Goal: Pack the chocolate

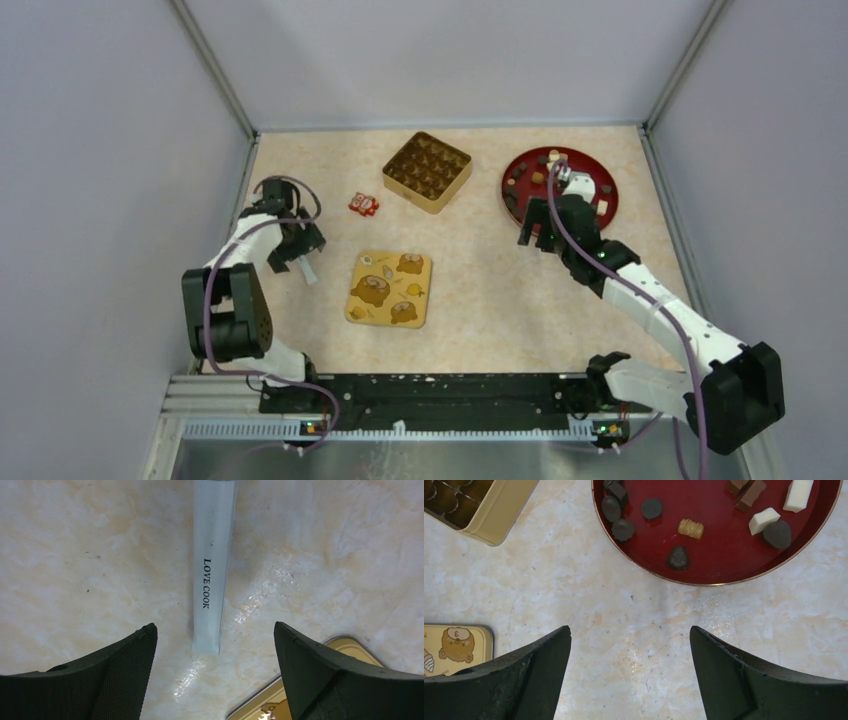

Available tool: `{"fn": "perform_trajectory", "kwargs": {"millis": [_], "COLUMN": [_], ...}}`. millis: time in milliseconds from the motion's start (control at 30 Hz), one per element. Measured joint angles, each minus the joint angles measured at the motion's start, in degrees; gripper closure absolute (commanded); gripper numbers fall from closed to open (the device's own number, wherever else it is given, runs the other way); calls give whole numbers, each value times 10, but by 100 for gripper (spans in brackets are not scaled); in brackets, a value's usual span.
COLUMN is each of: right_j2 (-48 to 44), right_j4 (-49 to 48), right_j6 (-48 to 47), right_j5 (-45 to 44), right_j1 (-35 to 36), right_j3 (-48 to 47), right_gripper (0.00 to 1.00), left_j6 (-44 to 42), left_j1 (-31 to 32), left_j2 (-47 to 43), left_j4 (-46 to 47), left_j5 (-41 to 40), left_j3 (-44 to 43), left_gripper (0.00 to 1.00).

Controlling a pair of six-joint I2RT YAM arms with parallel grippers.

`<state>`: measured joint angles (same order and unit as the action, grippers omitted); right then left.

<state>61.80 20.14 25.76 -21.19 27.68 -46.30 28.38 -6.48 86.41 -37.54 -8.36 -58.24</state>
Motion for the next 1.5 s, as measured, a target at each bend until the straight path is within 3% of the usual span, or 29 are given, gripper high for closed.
{"fn": "perform_trajectory", "kwargs": {"millis": [400, 833, 1167, 1300, 1500], "right_j2": [1, -28, -59, -67, -88], "right_j4": [0, 6, 23, 41, 66], "right_j6": [13, 44, 53, 49, 34], "right_j5": [14, 2, -19, -37, -77], "right_j1": [0, 0, 0, 0, 0], "right_j3": [2, 35, 35, 28, -1], "right_gripper": [14, 15, 16, 16, 16], "left_j6": [0, -6, -71, -85, -99], "left_j1": [-32, -44, -9, 96, 247], "left_j2": [85, 90, -44, -101, -118], "left_j4": [88, 100, 13, 5, 0], "left_j5": [45, 64, 137, 159, 269], "left_j3": [24, 17, -29, -62, -77], "left_gripper": [45, 97, 99, 100, 99]}}
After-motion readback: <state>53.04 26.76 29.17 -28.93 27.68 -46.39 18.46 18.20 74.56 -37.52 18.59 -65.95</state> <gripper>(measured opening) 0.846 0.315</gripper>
